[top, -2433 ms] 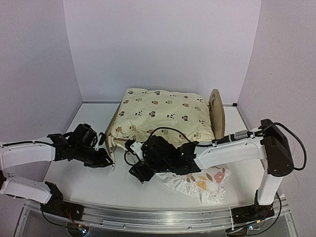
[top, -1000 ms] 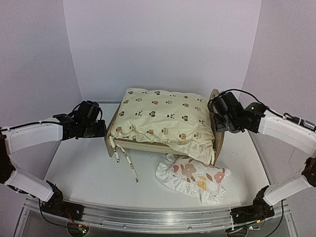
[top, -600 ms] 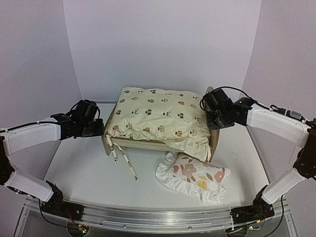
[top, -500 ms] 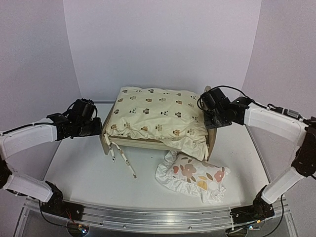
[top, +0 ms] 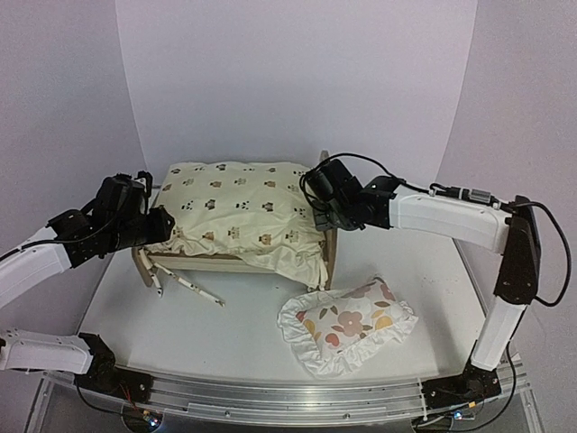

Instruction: Set up the pet bed

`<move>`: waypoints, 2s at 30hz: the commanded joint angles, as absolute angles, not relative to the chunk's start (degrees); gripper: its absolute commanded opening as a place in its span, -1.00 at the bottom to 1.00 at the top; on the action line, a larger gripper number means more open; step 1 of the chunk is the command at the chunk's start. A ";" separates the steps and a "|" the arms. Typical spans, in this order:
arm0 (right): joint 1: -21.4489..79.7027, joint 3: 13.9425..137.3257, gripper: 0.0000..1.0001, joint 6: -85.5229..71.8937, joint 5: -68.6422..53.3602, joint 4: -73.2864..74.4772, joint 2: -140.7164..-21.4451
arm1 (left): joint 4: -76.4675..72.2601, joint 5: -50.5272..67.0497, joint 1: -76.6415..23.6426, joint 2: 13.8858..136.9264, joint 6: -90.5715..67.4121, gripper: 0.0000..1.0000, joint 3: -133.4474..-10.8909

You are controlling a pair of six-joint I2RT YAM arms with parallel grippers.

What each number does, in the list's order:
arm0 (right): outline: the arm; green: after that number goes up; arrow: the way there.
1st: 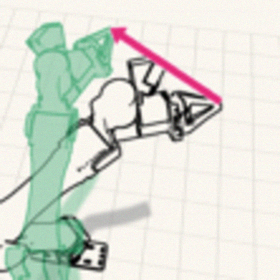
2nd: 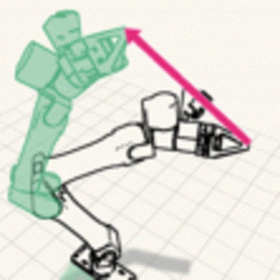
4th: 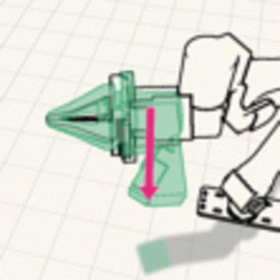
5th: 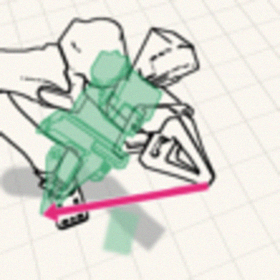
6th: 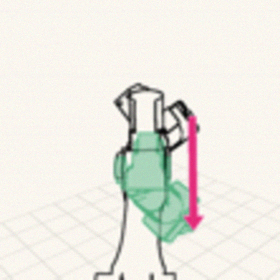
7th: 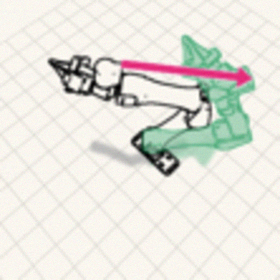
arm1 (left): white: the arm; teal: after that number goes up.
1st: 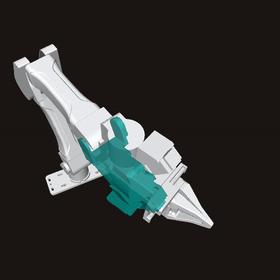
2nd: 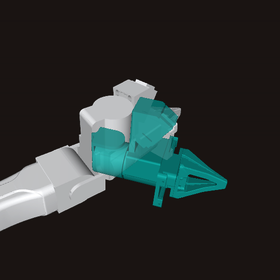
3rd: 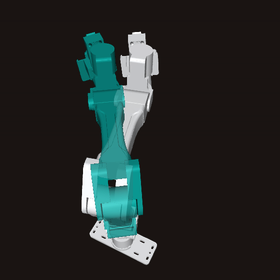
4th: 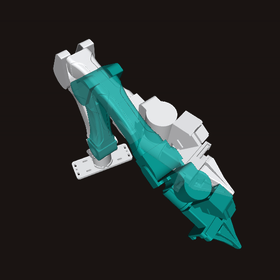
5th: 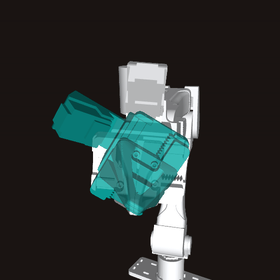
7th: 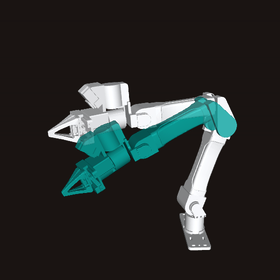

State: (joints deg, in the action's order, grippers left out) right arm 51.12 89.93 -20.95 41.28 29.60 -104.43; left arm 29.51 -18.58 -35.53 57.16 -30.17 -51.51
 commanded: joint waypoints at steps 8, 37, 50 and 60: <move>58.09 96.76 -0.57 -10.55 35.95 31.11 -112.75 | 20.19 -6.22 -40.23 62.01 -23.58 -0.26 -53.19; 58.05 56.82 0.53 -19.79 33.89 27.16 -66.53 | -1.43 -11.72 -59.73 95.90 7.17 -0.13 -67.48; 58.05 51.88 0.53 -21.56 31.07 27.87 -62.78 | 3.84 -26.67 -60.12 105.51 9.91 -0.06 -72.33; 58.07 52.31 0.41 -20.84 22.64 27.35 -64.91 | -3.96 -29.77 -60.16 99.51 6.87 -1.00 -66.70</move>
State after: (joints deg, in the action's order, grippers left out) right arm 58.11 51.48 -21.34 28.74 28.33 -63.65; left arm 0.85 -27.19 -60.70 105.64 8.82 -70.12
